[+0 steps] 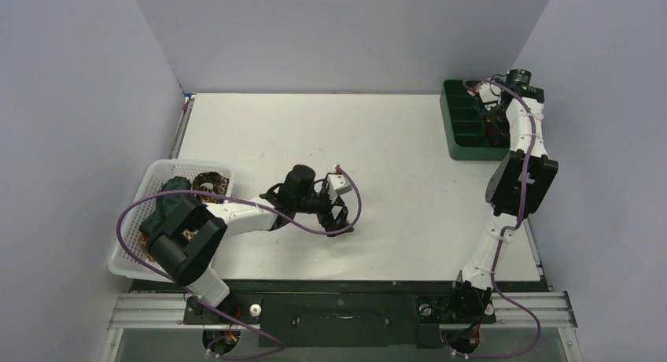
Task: Roll the ties
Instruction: Place the tie in the storage box.
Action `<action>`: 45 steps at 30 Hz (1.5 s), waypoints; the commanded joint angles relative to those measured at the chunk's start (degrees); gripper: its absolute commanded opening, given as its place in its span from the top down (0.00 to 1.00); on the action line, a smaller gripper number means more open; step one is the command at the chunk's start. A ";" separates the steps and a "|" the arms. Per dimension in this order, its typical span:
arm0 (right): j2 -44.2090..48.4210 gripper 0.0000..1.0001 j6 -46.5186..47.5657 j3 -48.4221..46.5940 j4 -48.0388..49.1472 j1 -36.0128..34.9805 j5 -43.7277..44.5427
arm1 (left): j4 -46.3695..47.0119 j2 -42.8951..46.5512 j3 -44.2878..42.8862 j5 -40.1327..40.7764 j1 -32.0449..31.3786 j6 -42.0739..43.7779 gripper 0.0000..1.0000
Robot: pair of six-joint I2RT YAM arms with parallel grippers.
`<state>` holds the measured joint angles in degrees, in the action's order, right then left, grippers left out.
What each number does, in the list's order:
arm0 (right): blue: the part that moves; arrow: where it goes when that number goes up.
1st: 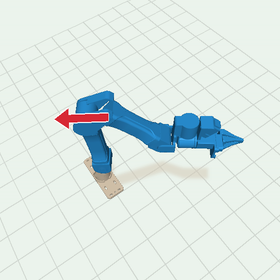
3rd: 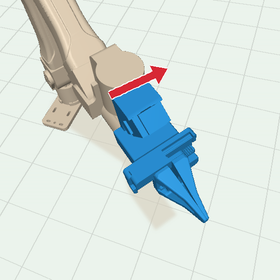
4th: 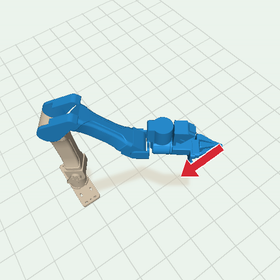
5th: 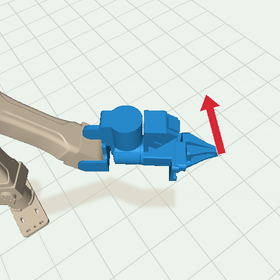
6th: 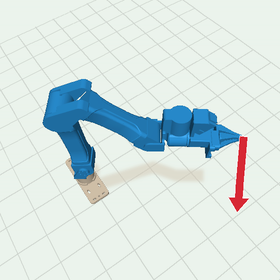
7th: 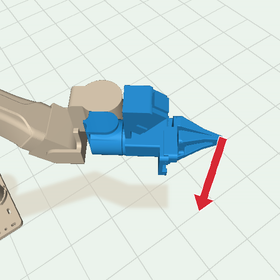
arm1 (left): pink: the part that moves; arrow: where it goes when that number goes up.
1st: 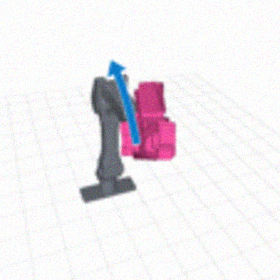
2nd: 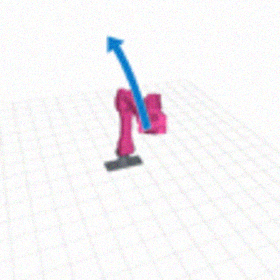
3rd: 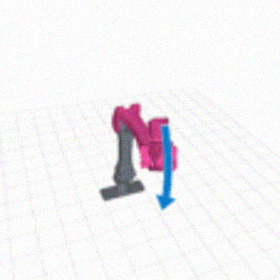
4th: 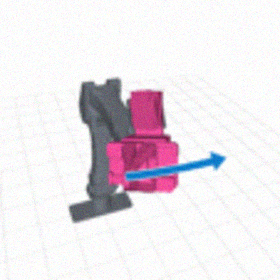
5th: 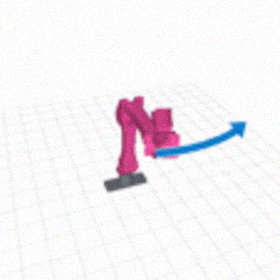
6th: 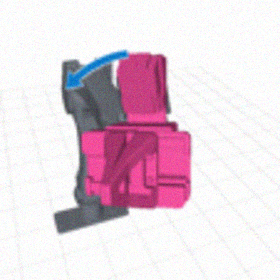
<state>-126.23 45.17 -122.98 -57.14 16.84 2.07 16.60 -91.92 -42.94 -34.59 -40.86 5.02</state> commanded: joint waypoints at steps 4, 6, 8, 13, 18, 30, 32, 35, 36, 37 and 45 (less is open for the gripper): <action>10.60 1.00 32.25 6.29 9.04 -1.96 -6.22 | 3.18 0.97 0.03 -0.55 0.34 -0.96 0.03; 11.32 1.00 37.83 7.63 9.04 -2.39 -7.79 | 3.19 1.03 0.06 -0.30 0.29 -0.97 0.03; 11.86 1.00 42.50 8.91 9.05 -2.85 -9.09 | 3.03 1.11 0.11 -0.06 0.26 -0.95 0.03; 12.38 1.00 51.22 11.46 8.75 -3.79 -10.82 | 2.74 1.20 0.21 0.27 0.26 -0.89 0.03; 13.81 1.00 56.76 15.62 7.86 -3.83 -10.88 | 2.53 1.30 0.13 0.95 0.41 -0.63 0.03; 15.53 1.00 63.08 20.52 2.33 -4.18 -10.00 | 2.85 1.17 0.94 1.14 0.91 -0.60 0.03; 15.28 1.00 64.44 20.84 1.46 -4.29 -9.52 | 2.90 0.95 0.82 0.85 1.03 -0.76 0.03; 13.45 1.00 65.93 20.03 0.37 -5.10 -8.42 | 2.91 0.66 0.56 0.76 1.21 -0.96 0.03; 12.89 1.00 66.37 19.65 -0.22 -5.30 -7.65 | 2.91 0.59 0.48 0.71 1.29 -1.01 0.03; 11.70 1.00 66.50 18.77 -0.54 -5.80 -7.32 | 2.87 0.49 0.44 0.72 1.30 -0.98 0.03; 6.05 1.00 66.20 14.72 -7.29 -7.79 -2.36 | 2.69 0.21 0.36 1.00 1.71 -1.28 0.03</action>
<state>-118.10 110.39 -106.61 -58.06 9.93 -2.79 16.99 -91.92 -41.82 -33.63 -39.64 4.64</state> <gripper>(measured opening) 0.157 0.968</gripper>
